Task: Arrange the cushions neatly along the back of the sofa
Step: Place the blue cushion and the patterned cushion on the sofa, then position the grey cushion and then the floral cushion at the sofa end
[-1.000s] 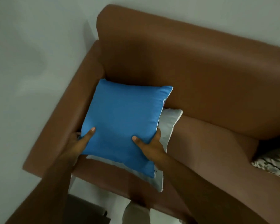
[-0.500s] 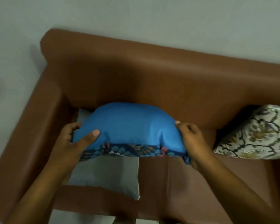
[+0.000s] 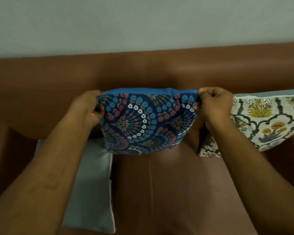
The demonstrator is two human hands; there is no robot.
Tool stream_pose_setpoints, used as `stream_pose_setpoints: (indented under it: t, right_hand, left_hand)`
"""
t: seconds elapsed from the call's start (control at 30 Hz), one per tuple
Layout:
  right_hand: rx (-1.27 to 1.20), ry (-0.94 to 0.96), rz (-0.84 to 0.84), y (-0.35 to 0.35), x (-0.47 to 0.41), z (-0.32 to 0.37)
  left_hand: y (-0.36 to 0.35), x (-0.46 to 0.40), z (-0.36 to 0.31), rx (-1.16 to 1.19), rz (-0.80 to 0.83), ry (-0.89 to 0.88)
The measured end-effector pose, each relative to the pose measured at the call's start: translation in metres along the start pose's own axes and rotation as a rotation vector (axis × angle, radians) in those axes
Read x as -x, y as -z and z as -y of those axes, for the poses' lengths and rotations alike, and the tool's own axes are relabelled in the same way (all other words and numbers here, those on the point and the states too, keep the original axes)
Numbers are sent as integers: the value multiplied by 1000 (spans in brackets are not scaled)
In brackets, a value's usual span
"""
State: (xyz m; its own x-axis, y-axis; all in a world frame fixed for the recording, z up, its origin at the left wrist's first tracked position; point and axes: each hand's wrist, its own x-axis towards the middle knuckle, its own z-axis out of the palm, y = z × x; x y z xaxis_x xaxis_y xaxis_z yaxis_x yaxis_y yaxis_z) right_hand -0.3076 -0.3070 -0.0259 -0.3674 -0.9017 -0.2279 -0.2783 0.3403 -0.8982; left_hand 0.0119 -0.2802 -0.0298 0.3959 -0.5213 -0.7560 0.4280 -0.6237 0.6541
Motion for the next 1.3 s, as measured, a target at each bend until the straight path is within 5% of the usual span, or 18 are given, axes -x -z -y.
stream_pose_setpoints:
  t: [0.13, 0.43, 0.57, 0.63, 0.7, 0.9, 0.97, 1.1, 1.3]
  right_hand:
    - [13, -138, 1, -6, -32, -9]
    - [252, -16, -22, 2, -41, -34]
    - [681, 140, 12, 2, -7, -21]
    - [694, 301, -117, -5, 31, -14]
    - [545, 387, -54, -32, 81, -19]
    - [333, 20, 798, -146, 235, -123]
    - [320, -187, 950, -168, 275, -170]
    - [512, -473, 841, -200, 334, -235]
    - [417, -439, 592, -226, 362, -232]
  left_hand:
    - [-15, -36, 18, -149, -129, 18]
    - [-37, -40, 65, -77, -135, 51]
    - [-26, -14, 55, -65, -142, -98]
    - [1, -2, 54, -117, -97, -157]
    - [47, 5, 64, -207, -113, -224]
    - [236, -7, 143, -802, -291, -116]
    - [291, -16, 177, -856, -285, -14]
    - [366, -36, 234, -706, -182, 0]
    - [427, -39, 263, -538, -111, 62]
